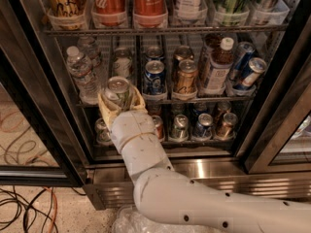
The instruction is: Pick 7up can from middle shelf of fridge
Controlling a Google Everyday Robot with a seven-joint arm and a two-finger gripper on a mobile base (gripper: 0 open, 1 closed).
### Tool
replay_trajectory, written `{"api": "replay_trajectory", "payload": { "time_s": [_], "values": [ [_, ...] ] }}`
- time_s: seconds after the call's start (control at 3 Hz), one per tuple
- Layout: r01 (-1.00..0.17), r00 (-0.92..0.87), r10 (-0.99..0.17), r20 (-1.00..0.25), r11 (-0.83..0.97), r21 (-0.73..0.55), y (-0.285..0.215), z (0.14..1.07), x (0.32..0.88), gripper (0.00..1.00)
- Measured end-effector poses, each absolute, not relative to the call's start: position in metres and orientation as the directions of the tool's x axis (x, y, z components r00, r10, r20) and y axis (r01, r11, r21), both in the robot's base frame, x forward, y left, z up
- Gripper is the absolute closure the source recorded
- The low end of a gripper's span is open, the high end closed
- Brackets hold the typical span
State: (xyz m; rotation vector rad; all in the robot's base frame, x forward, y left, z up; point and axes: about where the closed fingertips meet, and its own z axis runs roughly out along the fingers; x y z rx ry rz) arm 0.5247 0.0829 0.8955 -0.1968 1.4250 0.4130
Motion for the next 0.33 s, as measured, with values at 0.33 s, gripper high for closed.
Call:
{"api": "replay_trajectory", "payload": {
  "time_s": [0.33],
  "values": [
    [-0.437,0.073,0.149,-0.986,0.894,0.102,0.0910,0.8919,0.5198,1.00]
  ]
}}
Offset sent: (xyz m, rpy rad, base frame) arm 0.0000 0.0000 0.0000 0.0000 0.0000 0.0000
